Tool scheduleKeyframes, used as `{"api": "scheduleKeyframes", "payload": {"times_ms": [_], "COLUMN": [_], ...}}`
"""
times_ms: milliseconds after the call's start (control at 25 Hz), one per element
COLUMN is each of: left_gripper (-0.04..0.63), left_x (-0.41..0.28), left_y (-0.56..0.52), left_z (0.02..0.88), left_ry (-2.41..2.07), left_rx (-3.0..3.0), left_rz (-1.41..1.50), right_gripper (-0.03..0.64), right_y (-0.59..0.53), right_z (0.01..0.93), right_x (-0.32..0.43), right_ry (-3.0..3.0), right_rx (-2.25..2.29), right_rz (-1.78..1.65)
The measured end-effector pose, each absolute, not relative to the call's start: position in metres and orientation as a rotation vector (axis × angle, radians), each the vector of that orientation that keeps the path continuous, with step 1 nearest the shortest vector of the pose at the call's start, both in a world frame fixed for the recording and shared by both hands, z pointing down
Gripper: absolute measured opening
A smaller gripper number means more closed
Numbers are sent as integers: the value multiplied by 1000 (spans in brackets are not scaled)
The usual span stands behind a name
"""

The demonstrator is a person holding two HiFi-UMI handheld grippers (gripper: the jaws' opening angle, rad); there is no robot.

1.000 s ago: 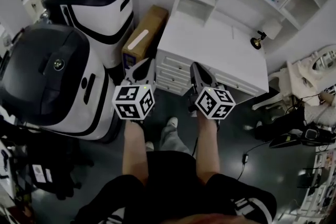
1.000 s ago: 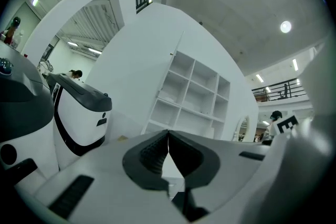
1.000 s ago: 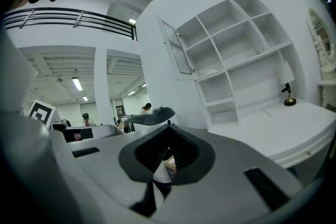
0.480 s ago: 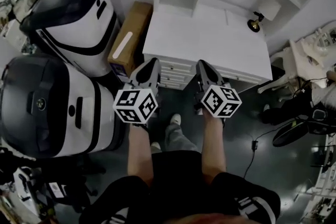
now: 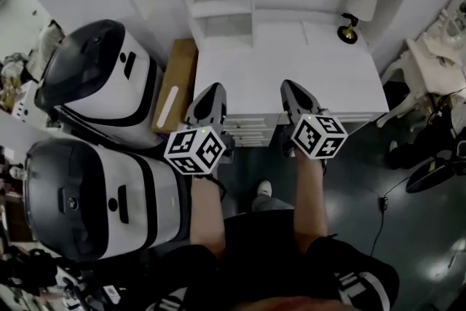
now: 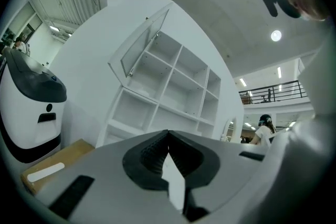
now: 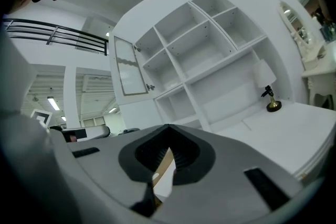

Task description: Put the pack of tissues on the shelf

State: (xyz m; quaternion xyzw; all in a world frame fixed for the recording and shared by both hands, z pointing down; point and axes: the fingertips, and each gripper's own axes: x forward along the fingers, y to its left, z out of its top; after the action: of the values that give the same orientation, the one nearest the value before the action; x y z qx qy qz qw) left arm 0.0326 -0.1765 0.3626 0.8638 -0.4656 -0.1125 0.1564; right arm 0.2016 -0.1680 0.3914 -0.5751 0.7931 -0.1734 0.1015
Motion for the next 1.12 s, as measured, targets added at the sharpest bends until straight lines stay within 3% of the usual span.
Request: {"api": "scheduleKeyframes", "payload": {"times_ms": [480, 1120], "left_gripper": [11, 11], "left_x": [102, 89], "left_y": [-214, -261], "left_z": [354, 351], "left_ry": [-1344, -1389], "left_rx": [2526, 2481], "left_rz": [-280, -326], "right_gripper": [11, 11], "right_y": [-204, -244], "right_z": [367, 362], "right_x": [271, 238], "right_ry": [2312, 2483], "right_rx": [-1660, -1596], "right_rz": [-418, -371]}}
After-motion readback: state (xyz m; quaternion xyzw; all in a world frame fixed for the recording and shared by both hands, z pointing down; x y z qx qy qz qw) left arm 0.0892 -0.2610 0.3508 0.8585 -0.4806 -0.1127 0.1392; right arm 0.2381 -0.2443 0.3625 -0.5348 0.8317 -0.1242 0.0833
